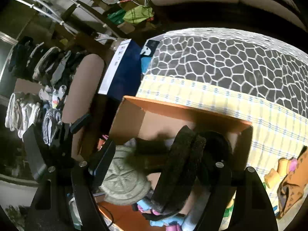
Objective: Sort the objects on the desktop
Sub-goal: 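Lower the black knit item into the box and open the right gripper, then withdraw the right gripper up out of the orange box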
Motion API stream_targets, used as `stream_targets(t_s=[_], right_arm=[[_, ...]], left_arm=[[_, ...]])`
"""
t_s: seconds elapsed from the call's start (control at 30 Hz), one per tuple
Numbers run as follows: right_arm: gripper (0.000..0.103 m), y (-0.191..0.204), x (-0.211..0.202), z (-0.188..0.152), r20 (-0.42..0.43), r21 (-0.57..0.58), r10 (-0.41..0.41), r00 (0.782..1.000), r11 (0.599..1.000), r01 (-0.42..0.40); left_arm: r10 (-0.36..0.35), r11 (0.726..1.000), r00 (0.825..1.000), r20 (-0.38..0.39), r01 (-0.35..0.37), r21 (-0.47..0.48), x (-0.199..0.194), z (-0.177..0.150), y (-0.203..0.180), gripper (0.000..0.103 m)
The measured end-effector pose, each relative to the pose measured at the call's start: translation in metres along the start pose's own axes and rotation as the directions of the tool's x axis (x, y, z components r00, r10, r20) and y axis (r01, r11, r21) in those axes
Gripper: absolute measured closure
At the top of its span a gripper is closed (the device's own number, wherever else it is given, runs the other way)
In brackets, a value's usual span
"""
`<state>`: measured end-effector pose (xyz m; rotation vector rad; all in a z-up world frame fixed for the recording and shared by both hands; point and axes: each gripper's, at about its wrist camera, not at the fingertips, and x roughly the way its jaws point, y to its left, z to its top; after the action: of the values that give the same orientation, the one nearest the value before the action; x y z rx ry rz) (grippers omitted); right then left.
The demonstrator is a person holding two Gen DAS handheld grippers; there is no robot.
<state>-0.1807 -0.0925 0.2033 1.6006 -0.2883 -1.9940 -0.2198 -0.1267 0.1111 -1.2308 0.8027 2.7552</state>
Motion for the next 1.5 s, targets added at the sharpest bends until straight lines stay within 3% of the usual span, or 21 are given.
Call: stream_targets(t_s=[0.07, 0.13, 0.2, 0.4, 0.53, 0.73, 0.93, 1.1, 1.2, 1.33, 1.43, 1.5], right_arm=[[0.028, 0.009, 0.004, 0.004, -0.018, -0.028, -0.025, 1.000, 0.999, 0.024], [0.025, 0.007, 0.003, 0.007, -0.024, -0.031, -0.036, 0.999, 0.999, 0.035], [0.025, 0.008, 0.000, 0.008, -0.025, -0.049, -0.039, 0.999, 0.998, 0.038], [0.025, -0.005, 0.004, -0.006, -0.025, -0.037, 0.031, 0.999, 0.999, -0.032], [0.025, -0.004, 0.009, -0.015, -0.015, -0.027, 0.154, 0.988, 0.988, -0.154], [0.026, 0.012, 0.023, -0.026, -0.082, -0.089, 0.269, 0.960, 0.957, -0.276], [0.025, 0.010, 0.048, -0.045, -0.179, -0.131, 0.201, 0.963, 0.965, -0.226], [0.025, -0.003, 0.056, -0.044, -0.167, -0.089, 0.235, 0.958, 0.964, -0.252], [0.025, -0.010, 0.052, -0.041, -0.156, -0.071, 0.259, 0.953, 0.960, -0.272], [0.025, -0.017, 0.040, -0.042, -0.127, -0.091, 0.274, 0.953, 0.954, -0.287], [0.025, -0.011, 0.038, -0.046, -0.121, -0.151, 0.248, 0.961, 0.953, -0.264], [0.025, -0.003, 0.044, -0.045, -0.112, -0.174, 0.219, 0.969, 0.956, -0.236]], left_arm=[[0.068, 0.991, 0.998, 0.002, -0.068, 0.114, 0.004, 0.003, -0.009, 0.001], [0.057, 0.981, 0.998, 0.002, -0.056, 0.187, 0.005, 0.000, -0.012, 0.001], [0.023, 0.981, 1.000, 0.001, -0.023, 0.191, 0.006, -0.005, -0.010, 0.001], [-0.093, 0.996, 0.994, 0.054, 0.092, 0.016, 0.005, -0.020, 0.013, 0.001], [-0.124, 0.992, 0.987, 0.104, 0.126, -0.014, -0.003, -0.026, 0.024, 0.001], [-0.151, 0.988, 0.986, 0.076, 0.153, -0.025, 0.000, -0.024, 0.029, 0.001], [-0.211, 0.975, 0.977, 0.029, 0.212, -0.059, 0.011, -0.022, 0.030, 0.001], [-0.244, 0.968, 0.970, -0.008, 0.243, -0.060, 0.018, -0.020, 0.031, 0.001], [-0.283, 0.951, 0.958, -0.044, 0.274, -0.142, 0.027, -0.017, 0.046, 0.001], [-0.301, 0.930, 0.953, -0.030, 0.286, -0.232, 0.030, -0.008, 0.067, 0.001], [-0.321, 0.915, 0.947, -0.026, 0.303, -0.265, 0.031, 0.000, 0.072, 0.001], [-0.366, 0.896, 0.930, -0.013, 0.349, -0.277, 0.030, 0.005, 0.069, 0.001]])
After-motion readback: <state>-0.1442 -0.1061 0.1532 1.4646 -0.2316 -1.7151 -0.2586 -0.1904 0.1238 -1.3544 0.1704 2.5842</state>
